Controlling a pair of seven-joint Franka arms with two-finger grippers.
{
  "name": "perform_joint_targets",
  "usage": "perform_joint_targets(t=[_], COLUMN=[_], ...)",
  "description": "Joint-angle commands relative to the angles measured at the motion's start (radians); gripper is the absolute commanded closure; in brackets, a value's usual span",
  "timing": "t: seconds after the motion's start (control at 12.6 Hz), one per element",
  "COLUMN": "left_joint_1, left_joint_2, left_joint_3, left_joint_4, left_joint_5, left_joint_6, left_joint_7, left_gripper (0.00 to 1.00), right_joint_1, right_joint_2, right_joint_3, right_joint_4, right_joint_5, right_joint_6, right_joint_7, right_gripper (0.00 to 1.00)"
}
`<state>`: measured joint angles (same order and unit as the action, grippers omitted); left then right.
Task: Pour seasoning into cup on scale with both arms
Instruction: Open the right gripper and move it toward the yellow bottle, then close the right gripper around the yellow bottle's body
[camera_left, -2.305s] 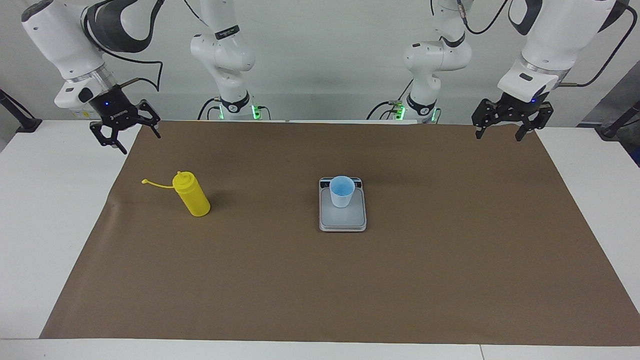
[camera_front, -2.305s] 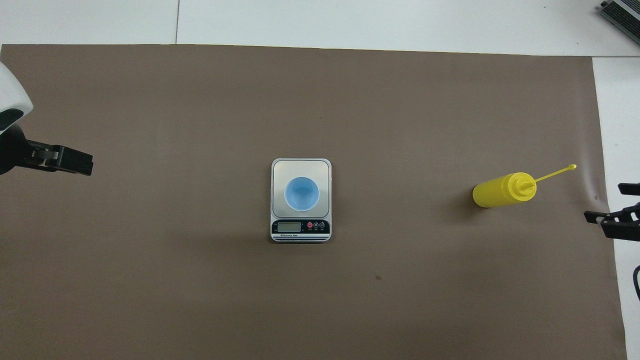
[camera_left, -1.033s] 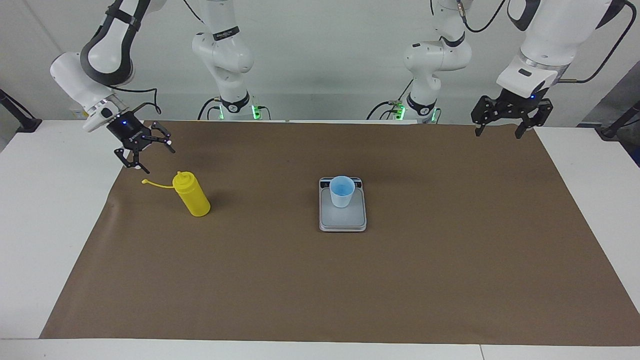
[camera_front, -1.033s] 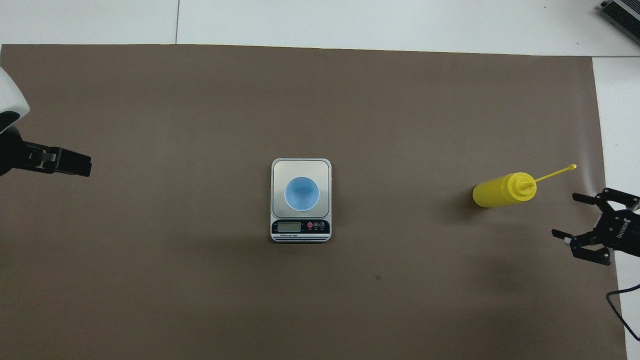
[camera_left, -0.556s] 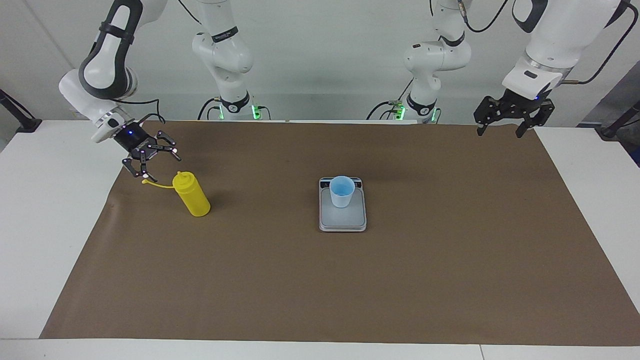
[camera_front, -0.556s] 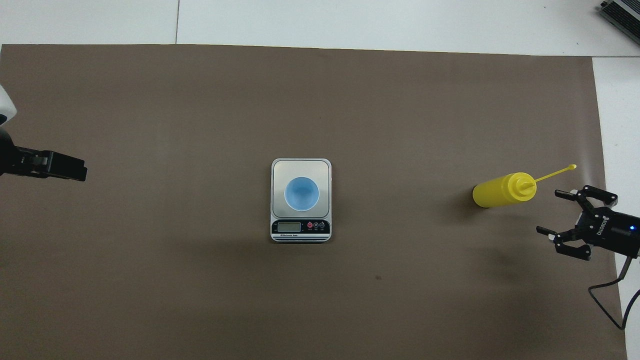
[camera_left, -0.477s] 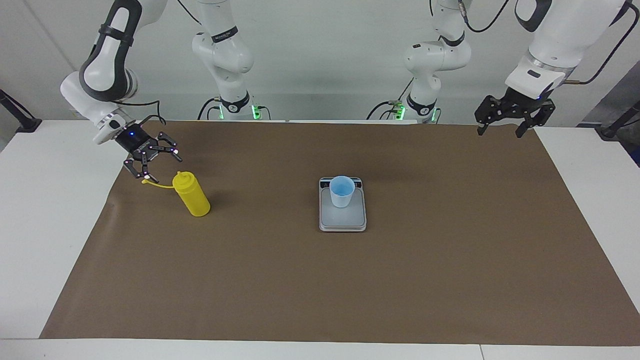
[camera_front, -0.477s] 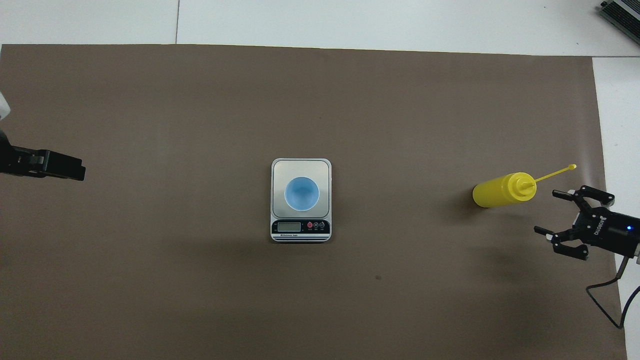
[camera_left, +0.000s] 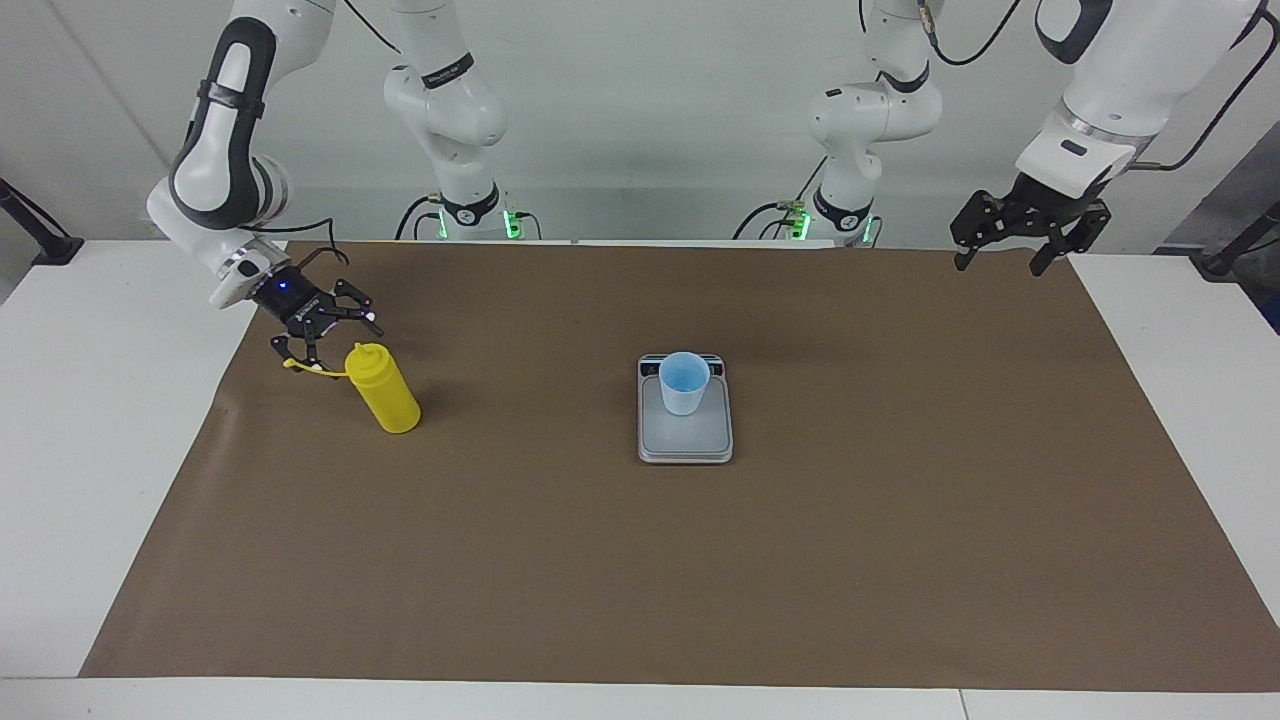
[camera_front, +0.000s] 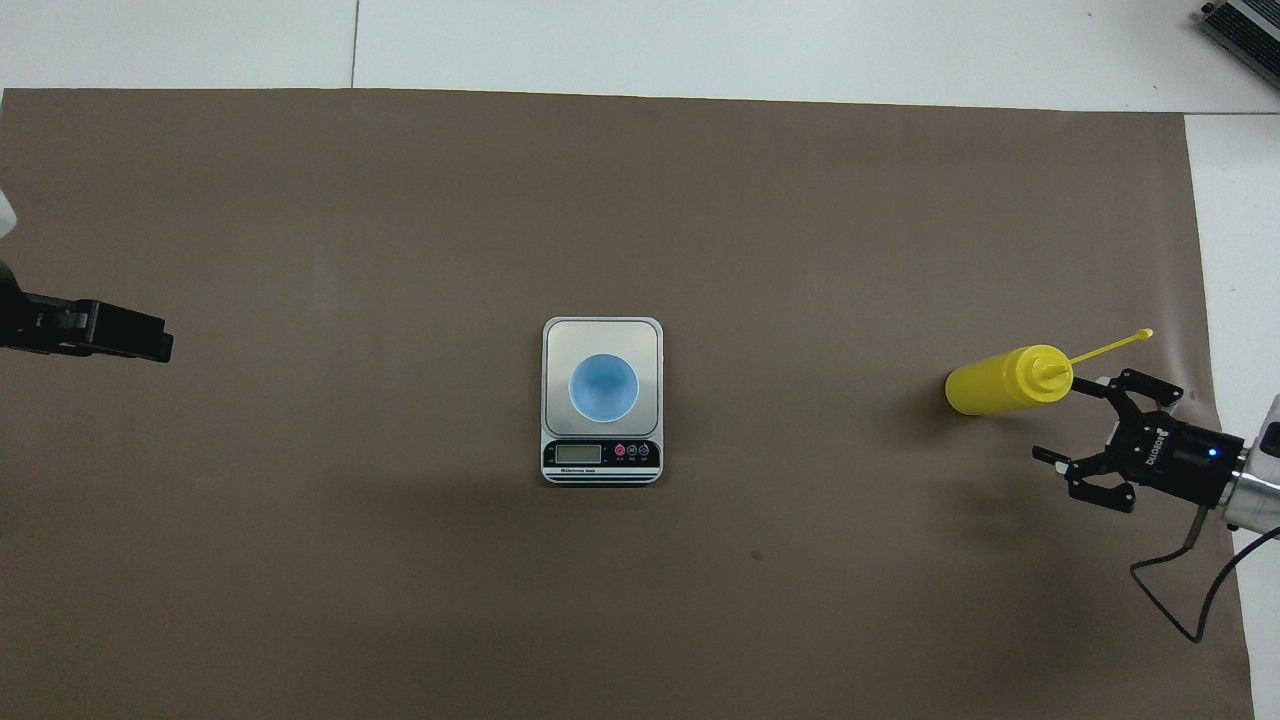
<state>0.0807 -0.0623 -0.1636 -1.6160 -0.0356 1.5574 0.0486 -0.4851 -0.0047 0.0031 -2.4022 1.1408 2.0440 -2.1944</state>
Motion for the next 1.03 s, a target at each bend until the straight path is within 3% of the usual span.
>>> perform_joint_targets(t=[0.0,0.56,0.95], left_joint_1=[0.013,0.03,0.03], left_joint_2=[-0.033,-0.034,-0.034], left_joint_3=[-0.007,0.001,0.001], left_joint_4=[-0.039,-0.039,-0.039], left_joint_5=[-0.012,-0.012,-0.012], left_joint_6=[0.015,0.007,0.006], left_joint_7=[0.014,0.008,0.007], left_gripper=[0.0,0.0,0.0], right_joint_1=[-0.001,0.025,0.03], right_joint_2=[0.083,0.181,0.203], right_joint_3=[0.002,0.005,0.006], right_joint_4=[-0.003,0.035,0.071], right_joint_5=[0.097,0.218,0.244], right_joint_6=[-0.03,-0.038,-0.007], right_joint_7=[-0.123,-0.206,-0.206], right_gripper=[0.0,0.0,0.0])
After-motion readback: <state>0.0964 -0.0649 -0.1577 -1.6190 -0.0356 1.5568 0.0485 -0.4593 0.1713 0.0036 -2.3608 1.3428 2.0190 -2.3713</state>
